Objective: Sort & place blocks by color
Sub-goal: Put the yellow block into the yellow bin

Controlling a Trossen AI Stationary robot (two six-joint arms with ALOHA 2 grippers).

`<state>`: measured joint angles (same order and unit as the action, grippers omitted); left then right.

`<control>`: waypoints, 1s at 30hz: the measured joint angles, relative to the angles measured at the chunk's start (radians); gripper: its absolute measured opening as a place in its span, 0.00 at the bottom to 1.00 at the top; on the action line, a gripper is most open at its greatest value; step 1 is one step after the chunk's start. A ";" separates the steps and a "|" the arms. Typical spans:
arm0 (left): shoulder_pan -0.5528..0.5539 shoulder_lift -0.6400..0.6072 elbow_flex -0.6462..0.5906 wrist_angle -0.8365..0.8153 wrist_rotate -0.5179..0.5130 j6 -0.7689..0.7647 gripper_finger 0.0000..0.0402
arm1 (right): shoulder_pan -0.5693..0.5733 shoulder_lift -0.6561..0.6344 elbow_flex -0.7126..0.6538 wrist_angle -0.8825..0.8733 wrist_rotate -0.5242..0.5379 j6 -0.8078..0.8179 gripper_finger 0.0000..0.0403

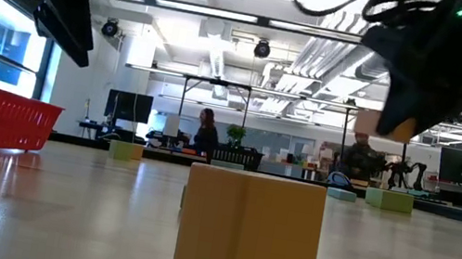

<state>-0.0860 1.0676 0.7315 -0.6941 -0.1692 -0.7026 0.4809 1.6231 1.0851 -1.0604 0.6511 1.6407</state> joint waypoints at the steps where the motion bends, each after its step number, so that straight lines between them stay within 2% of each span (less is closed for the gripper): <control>1: 0.000 0.000 0.000 0.000 0.000 0.000 0.50 | 0.009 -0.007 0.000 -0.028 0.002 0.030 0.26; 10: 0.000 0.000 0.000 0.006 -0.001 0.000 0.50 | 0.096 -0.047 0.000 -0.241 -0.026 0.244 0.26; 17: 0.000 0.000 0.000 0.009 -0.003 0.026 0.50 | 0.179 -0.048 0.000 -0.419 -0.173 0.439 0.26; 23: 0.000 0.000 0.000 0.013 -0.003 0.025 0.50 | 0.245 -0.049 -0.009 -0.448 -0.319 0.550 0.26; 30: 0.000 0.000 0.000 0.024 -0.002 0.026 0.50 | 0.286 -0.049 -0.076 -0.394 -0.427 0.626 0.26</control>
<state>-0.0860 1.0676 0.7315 -0.6696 -0.1715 -0.6769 0.7672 1.5745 1.0087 -1.4544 0.2239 2.2667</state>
